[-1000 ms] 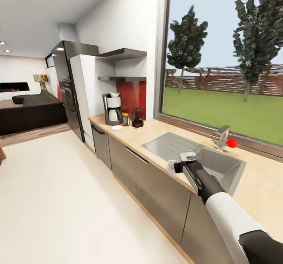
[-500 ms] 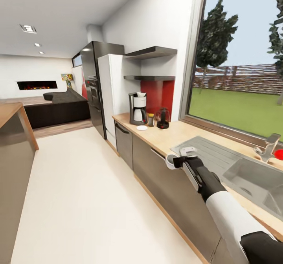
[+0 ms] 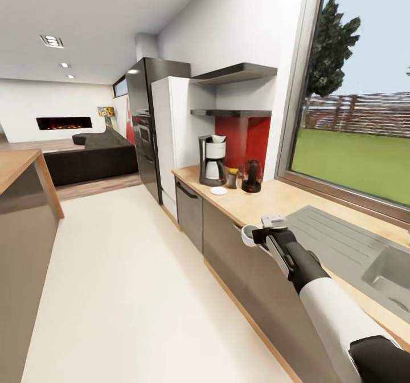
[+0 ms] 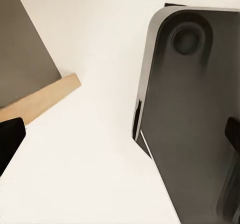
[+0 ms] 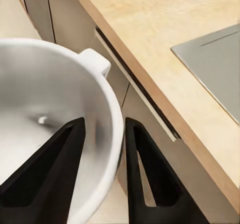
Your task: Set up a coffee station on the kitchen countertop: keep the coffee maker on the countertop, move the bottle of coffee from the kitchen shelf to the counter next to the coffee maker, place a paper coffee filter on top of the coffee maker, put the saucer next to the coffee maker with the coffee cup on the saucer, and place the electric kettle next to the coffee maker.
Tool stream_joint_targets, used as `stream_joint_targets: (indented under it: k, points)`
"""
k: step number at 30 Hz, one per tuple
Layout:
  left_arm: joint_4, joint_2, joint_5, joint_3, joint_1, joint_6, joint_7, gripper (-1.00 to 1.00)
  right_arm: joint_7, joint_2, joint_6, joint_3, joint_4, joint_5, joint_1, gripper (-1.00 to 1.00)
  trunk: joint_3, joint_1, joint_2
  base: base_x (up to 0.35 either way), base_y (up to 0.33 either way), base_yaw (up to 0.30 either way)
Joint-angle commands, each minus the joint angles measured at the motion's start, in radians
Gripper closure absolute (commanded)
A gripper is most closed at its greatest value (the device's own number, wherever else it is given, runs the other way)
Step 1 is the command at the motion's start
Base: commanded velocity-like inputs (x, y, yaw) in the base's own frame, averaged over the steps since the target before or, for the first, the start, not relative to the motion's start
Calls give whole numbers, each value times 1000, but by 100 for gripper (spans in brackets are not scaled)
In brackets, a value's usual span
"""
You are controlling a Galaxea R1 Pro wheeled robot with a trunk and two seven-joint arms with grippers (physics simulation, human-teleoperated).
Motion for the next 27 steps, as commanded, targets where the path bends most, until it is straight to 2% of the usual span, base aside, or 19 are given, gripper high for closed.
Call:
stream_joint_targets:
  k: [1, 27]
  points:
    - [-1, 0, 4, 7, 0, -3, -1, -100, -8, -1, 4, 6, -3, -9, -1, 100, -1, 1, -1, 329, 58, 0]
    - [-1, 0, 5, 7, 0, -3, -1, -100, -10, 3, 4, 7, -8, -9, -1, 100, -1, 1, -1, 330, 111, 0]
